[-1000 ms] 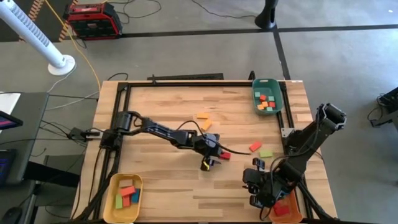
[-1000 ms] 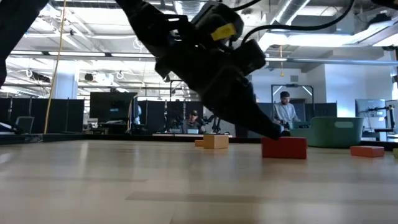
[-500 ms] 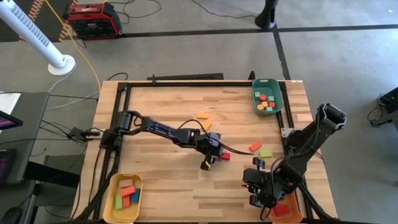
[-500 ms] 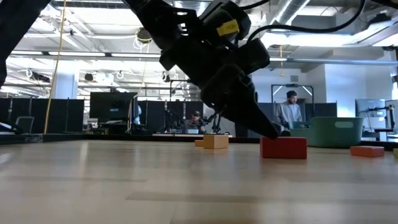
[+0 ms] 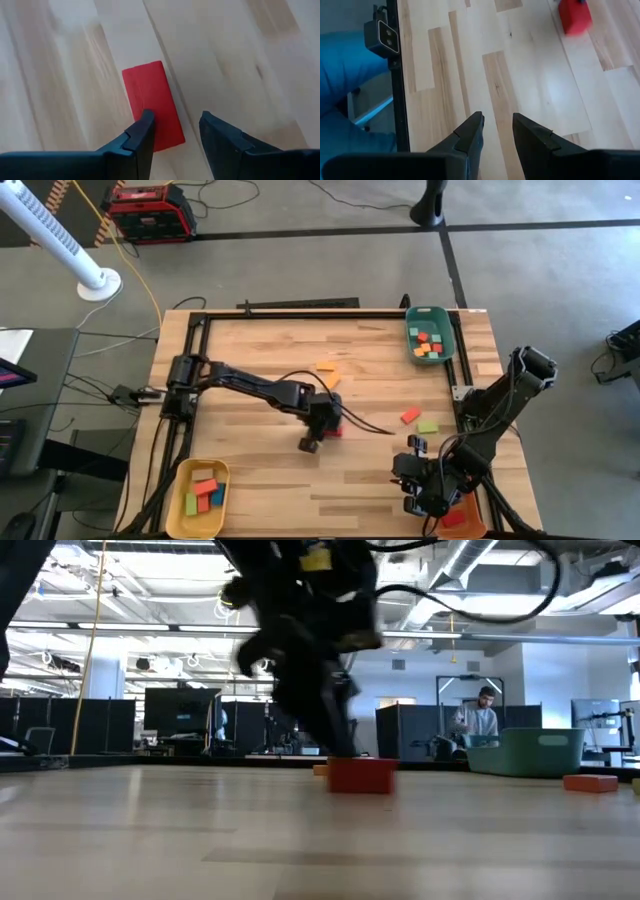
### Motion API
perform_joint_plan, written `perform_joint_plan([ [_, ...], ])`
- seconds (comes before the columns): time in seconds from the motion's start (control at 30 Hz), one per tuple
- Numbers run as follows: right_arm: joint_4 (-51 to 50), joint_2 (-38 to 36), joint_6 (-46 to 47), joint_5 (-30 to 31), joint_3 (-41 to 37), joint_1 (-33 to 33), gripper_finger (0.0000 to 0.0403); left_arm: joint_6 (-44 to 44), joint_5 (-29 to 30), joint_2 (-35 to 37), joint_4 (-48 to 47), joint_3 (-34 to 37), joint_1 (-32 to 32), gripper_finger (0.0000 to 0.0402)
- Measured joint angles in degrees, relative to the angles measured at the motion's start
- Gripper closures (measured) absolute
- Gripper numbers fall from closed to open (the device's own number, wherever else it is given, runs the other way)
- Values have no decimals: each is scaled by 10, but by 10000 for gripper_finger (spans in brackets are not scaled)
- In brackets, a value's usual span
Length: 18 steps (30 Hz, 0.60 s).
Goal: Sort blocks by size
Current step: Put the red thick rectangle block into the yellow bin
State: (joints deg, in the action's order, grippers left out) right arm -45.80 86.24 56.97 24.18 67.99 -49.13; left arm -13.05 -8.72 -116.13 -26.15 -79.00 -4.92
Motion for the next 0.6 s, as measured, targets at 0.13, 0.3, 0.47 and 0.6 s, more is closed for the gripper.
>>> perform_joint_plan([
  [0.13, 0, 0, -3, 4, 0, 0, 267, 6, 4, 32, -114, 1, -4, 256],
  [0.3, 0, 0, -5, 15, 0, 0, 267, 27, 55, 62, -210, 4, -10, 256],
  [0.47, -1, 0, -5, 15, 0, 0, 267, 44, 67, 103, -196, 8, -26, 256],
  [0.6, 0, 0, -5, 15, 0, 0, 267, 56, 104, 121, -179, 8, -40, 256],
])
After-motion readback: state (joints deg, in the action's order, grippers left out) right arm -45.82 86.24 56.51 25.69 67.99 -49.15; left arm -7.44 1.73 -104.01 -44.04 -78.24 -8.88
